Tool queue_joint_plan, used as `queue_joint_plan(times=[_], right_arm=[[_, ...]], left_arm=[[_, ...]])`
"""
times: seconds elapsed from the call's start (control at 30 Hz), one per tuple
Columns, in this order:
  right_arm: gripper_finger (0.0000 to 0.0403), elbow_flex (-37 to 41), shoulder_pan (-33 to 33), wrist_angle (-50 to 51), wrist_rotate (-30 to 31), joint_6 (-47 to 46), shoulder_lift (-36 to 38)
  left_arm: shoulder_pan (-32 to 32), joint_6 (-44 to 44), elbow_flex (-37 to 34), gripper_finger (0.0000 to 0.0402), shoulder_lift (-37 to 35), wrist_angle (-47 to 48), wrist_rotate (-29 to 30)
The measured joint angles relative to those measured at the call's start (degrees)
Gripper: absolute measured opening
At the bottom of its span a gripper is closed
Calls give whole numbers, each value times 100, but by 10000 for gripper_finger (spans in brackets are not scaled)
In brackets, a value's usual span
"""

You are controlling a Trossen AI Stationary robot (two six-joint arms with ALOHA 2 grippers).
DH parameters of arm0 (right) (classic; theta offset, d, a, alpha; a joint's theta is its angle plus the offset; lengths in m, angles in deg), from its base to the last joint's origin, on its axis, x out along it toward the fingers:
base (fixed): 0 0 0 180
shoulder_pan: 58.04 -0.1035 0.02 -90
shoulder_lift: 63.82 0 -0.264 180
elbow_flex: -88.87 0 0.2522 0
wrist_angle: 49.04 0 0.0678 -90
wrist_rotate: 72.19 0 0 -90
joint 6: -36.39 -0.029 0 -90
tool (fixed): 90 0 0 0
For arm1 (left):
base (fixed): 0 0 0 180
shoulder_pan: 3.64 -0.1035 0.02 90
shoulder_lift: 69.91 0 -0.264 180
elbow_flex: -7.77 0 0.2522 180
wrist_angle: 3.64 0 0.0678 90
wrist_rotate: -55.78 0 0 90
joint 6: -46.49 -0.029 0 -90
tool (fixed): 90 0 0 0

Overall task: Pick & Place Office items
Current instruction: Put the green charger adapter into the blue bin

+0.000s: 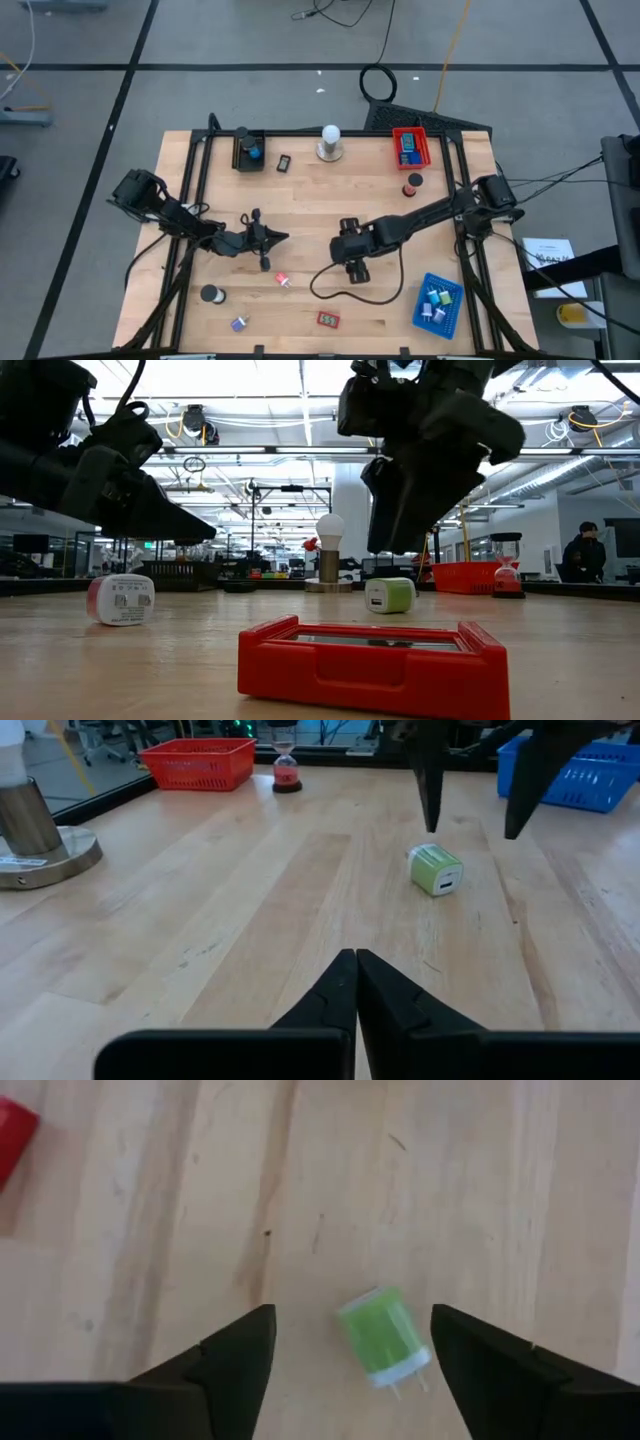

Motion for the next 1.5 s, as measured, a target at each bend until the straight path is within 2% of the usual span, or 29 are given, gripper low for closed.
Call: queue_joint_plan(times=[0.2,0.27,0.43,0.57,0.8,1.0,1.17,1.33,1.5], right_arm=[[258,226,155,-170,0,66,-100],[253,304,215,-549,-1,118,-227],[237,355,294,-330,-156,240,-514],[210,345,298,-418,-310,190,-543],[127,350,295,-358,-312,-26,-467],[127,298,148,434,-308,-593,-77],[127,295,-216,1351,-267,-1916,674],[129,293,-809,2463,-186,-4660,1226],[130,293,-1716,3434,-525,-6942,1512]], left_arm=[[0,11,2,27,0,0,0],[0,9,2,25,0,0,0],[0,5,2,7,2,4,0],[0,2,2,6,2,35,1],[0,11,2,23,2,39,2],[0,13,4,5,2,39,2],[0,26,7,17,2,39,2],[-7,79,7,29,2,46,2],[-7,96,9,30,2,44,2]])
